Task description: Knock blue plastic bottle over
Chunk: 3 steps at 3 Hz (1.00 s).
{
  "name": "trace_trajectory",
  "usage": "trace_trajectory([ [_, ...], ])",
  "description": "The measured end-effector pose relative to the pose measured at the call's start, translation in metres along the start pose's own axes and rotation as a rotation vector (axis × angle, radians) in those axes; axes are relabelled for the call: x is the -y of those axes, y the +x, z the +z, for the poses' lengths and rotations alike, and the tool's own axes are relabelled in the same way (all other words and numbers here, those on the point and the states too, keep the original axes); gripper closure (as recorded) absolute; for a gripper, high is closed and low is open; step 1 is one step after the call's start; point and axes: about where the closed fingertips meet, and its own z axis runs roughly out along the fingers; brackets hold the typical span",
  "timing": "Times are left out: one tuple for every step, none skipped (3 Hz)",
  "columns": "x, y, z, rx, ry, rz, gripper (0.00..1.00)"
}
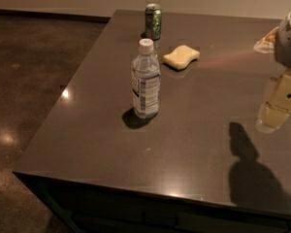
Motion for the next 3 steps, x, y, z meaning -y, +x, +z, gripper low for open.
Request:
trace_trajectory([
  [0.000,-0.001,-0.001,0.003,0.003,0.001,0.00],
  [0.001,-0.020,0.006,0.097,0.010,0.008,0.00],
  [0.003,-0.060,0.021,0.240,0.004,0.034,0.00],
])
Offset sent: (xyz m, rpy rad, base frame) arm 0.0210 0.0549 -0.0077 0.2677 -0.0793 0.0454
